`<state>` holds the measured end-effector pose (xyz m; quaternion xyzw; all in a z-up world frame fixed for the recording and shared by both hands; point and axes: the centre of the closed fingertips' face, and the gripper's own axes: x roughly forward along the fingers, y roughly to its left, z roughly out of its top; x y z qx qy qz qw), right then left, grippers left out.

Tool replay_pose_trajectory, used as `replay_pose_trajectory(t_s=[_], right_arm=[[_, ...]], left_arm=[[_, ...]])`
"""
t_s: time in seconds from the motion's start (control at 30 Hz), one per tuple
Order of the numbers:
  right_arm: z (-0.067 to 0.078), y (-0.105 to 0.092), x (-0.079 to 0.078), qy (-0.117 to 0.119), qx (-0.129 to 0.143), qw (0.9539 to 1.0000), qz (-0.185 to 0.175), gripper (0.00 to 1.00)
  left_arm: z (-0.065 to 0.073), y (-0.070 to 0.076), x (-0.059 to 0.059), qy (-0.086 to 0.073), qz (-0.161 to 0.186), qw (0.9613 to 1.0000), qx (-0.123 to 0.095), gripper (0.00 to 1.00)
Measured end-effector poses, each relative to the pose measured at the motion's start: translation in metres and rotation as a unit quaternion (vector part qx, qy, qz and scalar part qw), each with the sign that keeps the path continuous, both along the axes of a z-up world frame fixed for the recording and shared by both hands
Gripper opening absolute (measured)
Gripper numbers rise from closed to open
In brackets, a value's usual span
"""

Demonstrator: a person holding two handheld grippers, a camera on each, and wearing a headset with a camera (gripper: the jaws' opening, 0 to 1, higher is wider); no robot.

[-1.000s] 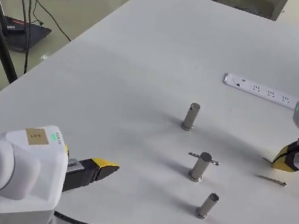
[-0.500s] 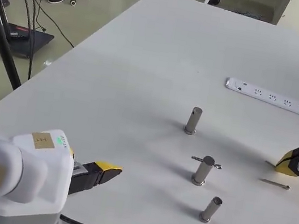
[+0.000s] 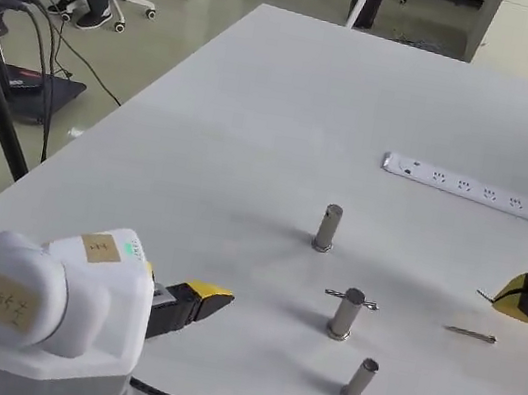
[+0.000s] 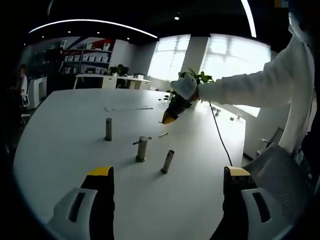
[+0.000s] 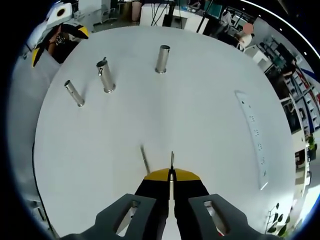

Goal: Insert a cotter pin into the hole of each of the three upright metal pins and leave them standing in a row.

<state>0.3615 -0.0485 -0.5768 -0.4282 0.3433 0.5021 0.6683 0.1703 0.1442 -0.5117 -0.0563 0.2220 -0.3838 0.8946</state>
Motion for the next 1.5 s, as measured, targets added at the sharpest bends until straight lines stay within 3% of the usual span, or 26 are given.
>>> replay_pose_trajectory(t_s=[0.23,0.3,0.43,0.63,0.7,0.77,0.83,0.97,1.03,1.13,1.37,1.43,1.5], right_arm=[[0.028,0.004,-0.016,-0.029,0.038,0.9988,0.005,0.0],[0.036,0.007,-0.021,-0.041,0.05,0.9979,0.01,0.0],[0.054,0.019,-0.037,-0.05,0.099,0.9937,0.014,0.0],[0.074,0.03,-0.055,-0.061,0.14,0.988,0.023,0.0],[0.078,0.033,-0.06,-0.065,0.148,0.9865,0.025,0.0],[0.076,0.034,-0.056,-0.07,0.155,0.9851,0.03,0.0],[0.08,0.039,-0.064,-0.075,0.164,0.983,0.033,0.0],[0.087,0.048,-0.08,-0.085,0.182,0.9789,0.037,0.0],[0.089,0.051,-0.086,-0.088,0.188,0.9774,0.039,0.0],[0.092,0.055,-0.093,-0.089,0.213,0.9726,0.028,0.0],[0.092,0.057,-0.099,-0.106,0.228,0.9675,0.029,0.0],[0.094,0.059,-0.105,-0.111,0.23,0.9663,0.03,0.0],[0.097,0.062,-0.112,-0.11,0.241,0.9638,0.029,0.0]], left_arm=[[0.011,-0.023,0.01,0.003,-0.016,0.9996,-0.024,0.89],[0.01,-0.03,0.012,0.012,-0.024,0.9994,-0.021,0.88],[0.007,-0.039,0.015,0.021,-0.035,0.9991,-0.013,0.85],[0.016,-0.052,0.027,0.02,-0.04,0.9988,-0.022,0.8],[0.017,-0.053,0.033,0.016,-0.038,0.9991,-0.013,0.77],[0.017,-0.054,0.039,0.013,-0.035,0.9993,-0.009,0.77],[0.015,-0.052,0.048,0.023,-0.016,0.9996,-0.003,0.77],[0.02,-0.056,0.053,0.024,-0.016,0.9996,-0.006,0.7],[0.025,-0.059,0.054,0.026,-0.014,0.9994,-0.019,0.67],[0.035,-0.063,0.058,0.033,-0.002,0.9977,-0.059,0.62],[0.039,-0.072,0.061,0.04,-0.007,0.9967,-0.071,0.52],[0.04,-0.078,0.059,0.052,-0.018,0.9952,-0.081,0.47],[0.042,-0.084,0.057,0.074,-0.022,0.992,-0.101,0.38]])
